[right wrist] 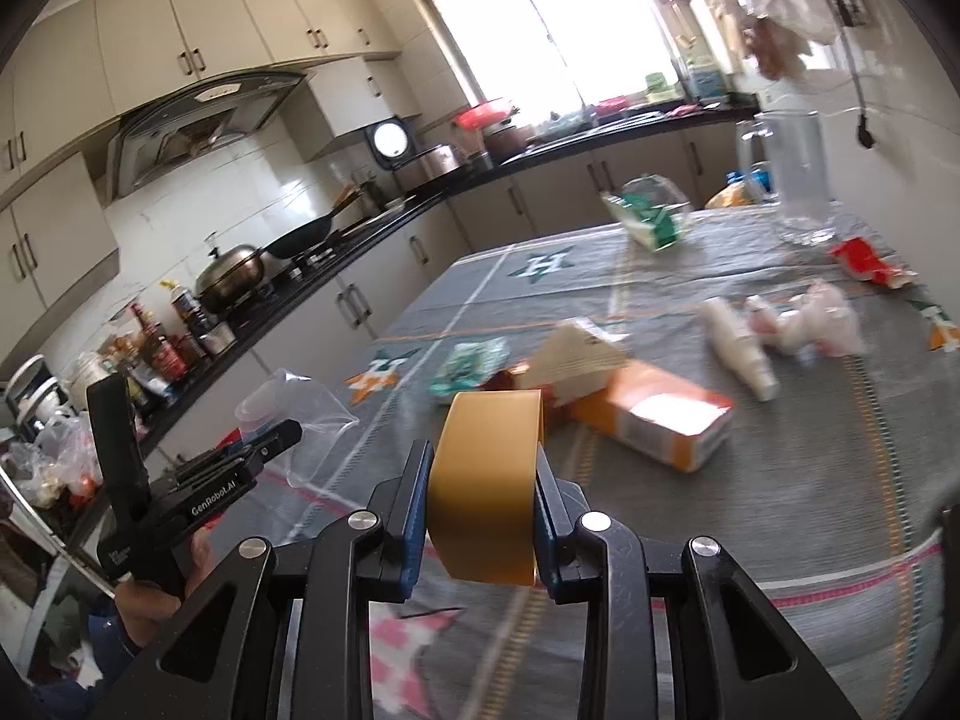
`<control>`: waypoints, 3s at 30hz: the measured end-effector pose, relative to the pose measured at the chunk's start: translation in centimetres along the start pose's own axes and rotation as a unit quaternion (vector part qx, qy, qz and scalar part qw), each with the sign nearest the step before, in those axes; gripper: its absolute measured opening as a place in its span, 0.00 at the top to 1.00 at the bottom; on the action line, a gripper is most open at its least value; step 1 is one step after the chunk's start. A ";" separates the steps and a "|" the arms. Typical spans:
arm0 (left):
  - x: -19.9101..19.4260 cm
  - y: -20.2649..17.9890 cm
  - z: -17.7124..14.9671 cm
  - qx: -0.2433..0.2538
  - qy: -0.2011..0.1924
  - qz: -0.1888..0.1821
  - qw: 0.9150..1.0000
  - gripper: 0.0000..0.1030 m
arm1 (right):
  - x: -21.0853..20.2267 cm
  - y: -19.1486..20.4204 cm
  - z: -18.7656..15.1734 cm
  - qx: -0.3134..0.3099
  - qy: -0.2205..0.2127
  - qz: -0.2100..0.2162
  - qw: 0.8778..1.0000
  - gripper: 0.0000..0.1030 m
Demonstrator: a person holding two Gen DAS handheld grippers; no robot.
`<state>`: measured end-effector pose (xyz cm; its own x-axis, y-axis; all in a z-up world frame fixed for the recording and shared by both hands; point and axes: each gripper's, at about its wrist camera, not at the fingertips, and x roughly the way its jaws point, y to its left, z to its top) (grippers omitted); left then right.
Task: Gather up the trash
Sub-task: 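Carry the cup and yellow container to the red basket and open both grippers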
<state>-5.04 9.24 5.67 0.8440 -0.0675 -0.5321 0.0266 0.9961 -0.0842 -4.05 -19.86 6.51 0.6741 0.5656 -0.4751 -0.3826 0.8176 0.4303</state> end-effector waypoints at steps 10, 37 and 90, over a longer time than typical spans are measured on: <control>-3.2 4.7 -0.8 -0.032 -0.016 0.029 0.999 0.75 | 3.9 5.9 -0.3 -0.032 0.041 0.042 0.998 0.68; -8.0 17.9 -1.9 -0.129 -0.047 0.111 0.984 0.75 | 11.1 17.8 -1.1 -0.101 0.116 0.126 0.980 0.68; -6.7 22.4 -3.8 -0.160 -0.011 0.114 0.980 0.56 | 22.6 24.3 -0.1 -0.079 0.157 0.113 0.978 0.41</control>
<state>-12.14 31.82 4.12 0.8200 0.1603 -0.5494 -0.3315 0.9156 -0.2277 1.79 12.79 6.17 0.3427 0.7191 -0.6045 -0.6097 0.6598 0.4393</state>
